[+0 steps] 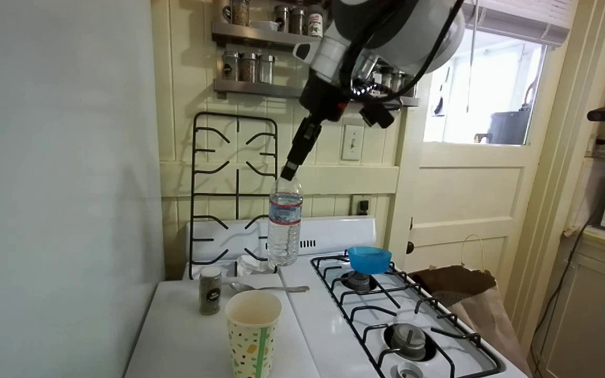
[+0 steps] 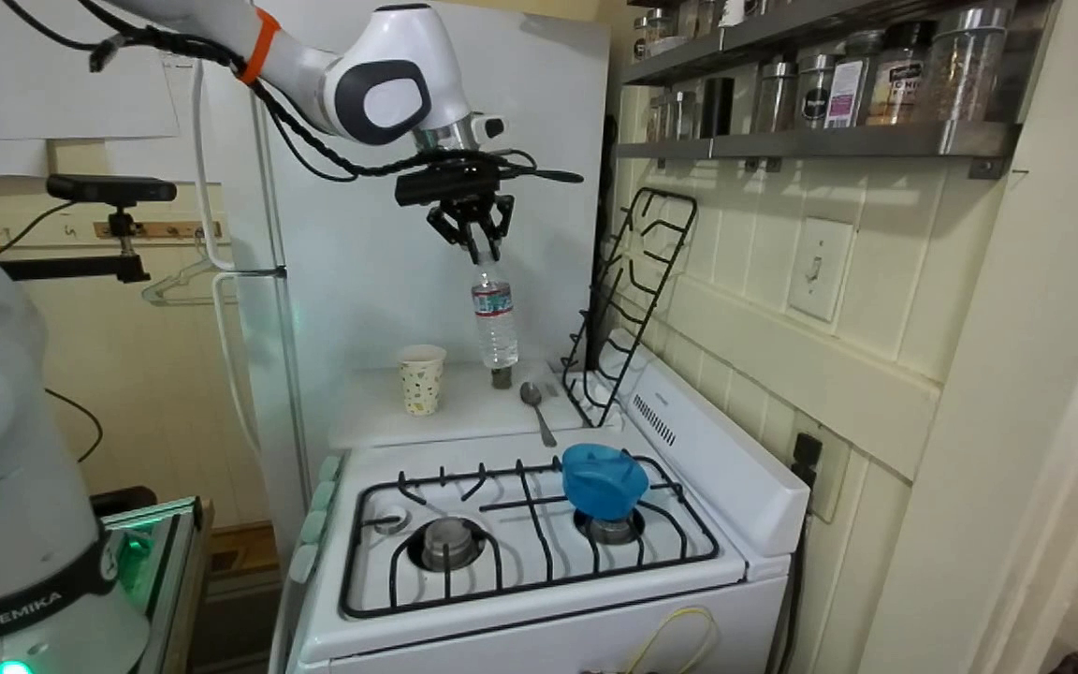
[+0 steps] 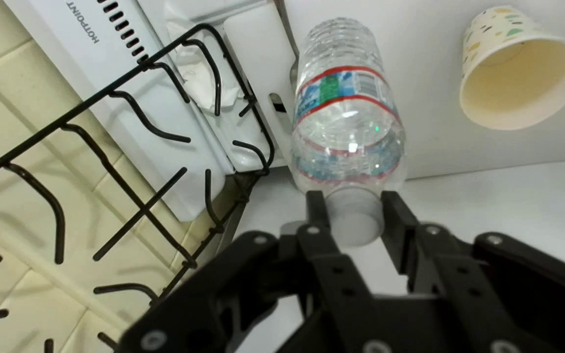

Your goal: Put the water bottle in the coffee cup.

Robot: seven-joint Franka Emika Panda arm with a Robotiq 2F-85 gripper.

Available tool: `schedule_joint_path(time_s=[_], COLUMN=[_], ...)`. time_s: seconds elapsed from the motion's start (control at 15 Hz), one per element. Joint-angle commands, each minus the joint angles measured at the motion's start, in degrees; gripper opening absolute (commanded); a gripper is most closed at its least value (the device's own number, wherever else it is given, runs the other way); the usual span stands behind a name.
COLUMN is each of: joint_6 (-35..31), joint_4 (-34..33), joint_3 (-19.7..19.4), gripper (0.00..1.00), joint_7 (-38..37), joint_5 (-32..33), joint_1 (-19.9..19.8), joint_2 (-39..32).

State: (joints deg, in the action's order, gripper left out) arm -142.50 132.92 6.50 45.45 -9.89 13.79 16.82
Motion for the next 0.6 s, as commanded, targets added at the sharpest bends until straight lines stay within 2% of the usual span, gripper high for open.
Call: schedule_joint_path(time_s=[0.0, 0.2, 0.4, 0.53], joint_6=[1.1, 7.5, 14.3, 16.0], joint_4=[6.1, 7.4, 9.1, 9.9], joint_3=[-3.6, -7.5, -7.8, -7.2], gripper=[0.08, 0.08, 0.08, 0.08], joint_7=[3.4, 8.3, 10.7, 11.4], joint_5=[-5.3, -10.6, -12.4, -12.9], joint_1=[3.8, 8.8, 11.4, 12.5], joint_2=[10.7, 15.6, 19.6, 21.3])
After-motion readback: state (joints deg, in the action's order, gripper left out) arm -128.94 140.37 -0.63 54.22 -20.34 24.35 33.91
